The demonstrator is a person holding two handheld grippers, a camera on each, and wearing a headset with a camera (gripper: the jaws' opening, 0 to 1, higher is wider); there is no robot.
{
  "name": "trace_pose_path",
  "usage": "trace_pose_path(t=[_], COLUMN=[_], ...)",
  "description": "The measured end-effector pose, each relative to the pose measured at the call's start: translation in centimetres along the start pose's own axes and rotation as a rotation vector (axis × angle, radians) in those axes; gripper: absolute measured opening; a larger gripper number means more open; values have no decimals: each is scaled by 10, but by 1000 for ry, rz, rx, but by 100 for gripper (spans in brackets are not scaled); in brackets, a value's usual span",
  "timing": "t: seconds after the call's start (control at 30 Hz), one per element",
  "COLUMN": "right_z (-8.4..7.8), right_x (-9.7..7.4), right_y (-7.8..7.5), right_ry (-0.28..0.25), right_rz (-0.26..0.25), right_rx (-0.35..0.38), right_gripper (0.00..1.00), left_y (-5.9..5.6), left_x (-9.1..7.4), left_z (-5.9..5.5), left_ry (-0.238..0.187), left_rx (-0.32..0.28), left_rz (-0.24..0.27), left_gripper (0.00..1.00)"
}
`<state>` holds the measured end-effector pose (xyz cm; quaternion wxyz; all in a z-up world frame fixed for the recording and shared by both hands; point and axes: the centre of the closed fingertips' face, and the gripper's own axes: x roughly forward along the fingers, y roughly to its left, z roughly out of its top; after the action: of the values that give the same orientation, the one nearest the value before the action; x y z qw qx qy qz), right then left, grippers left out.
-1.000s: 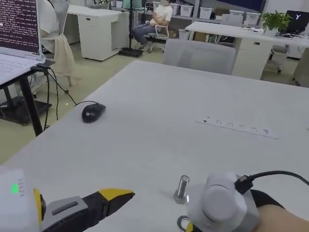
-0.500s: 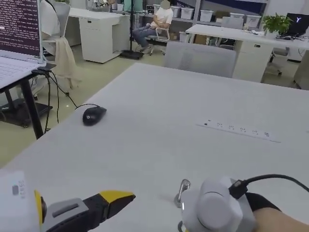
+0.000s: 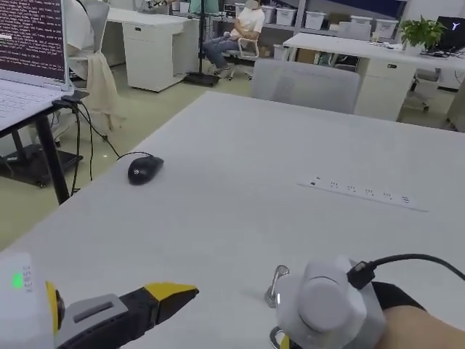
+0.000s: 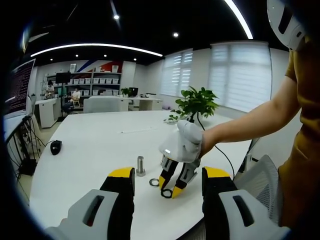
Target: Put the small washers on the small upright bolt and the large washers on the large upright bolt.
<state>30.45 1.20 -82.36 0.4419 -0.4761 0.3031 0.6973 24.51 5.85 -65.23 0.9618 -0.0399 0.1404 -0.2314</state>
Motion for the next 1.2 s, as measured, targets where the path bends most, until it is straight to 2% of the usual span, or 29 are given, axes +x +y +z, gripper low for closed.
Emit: trace_pose_path(t=[0.2,0.4,0.6,0.97,1.13,1.2], right_z=[1,1,4,7,11,11], right_x=[-4,-11,-23,-53,-65,-69], right_y=[-1,-4,-7,-35,-52,-60], right_ry=[-7,-12,-32,-47,-60,-56], right_rz=[-3,-12,-34,-111,-148,-164], right_rx=[-7,-4,-2,-5,-8,-6], right_gripper=[22,22,22,22,22,22], left_y=[2,-1,-2,-5,-4,-4], left_x=[0,2,3,3,2,2], left_z=[4,2,3,1,-1,1], left_ry=[-6,8,7,7,14,3], left_rx=[7,10,12,9,4,-1], left_rz=[6,-3,-2,-6,-3,-2], left_gripper=[53,53,53,53,53,53])
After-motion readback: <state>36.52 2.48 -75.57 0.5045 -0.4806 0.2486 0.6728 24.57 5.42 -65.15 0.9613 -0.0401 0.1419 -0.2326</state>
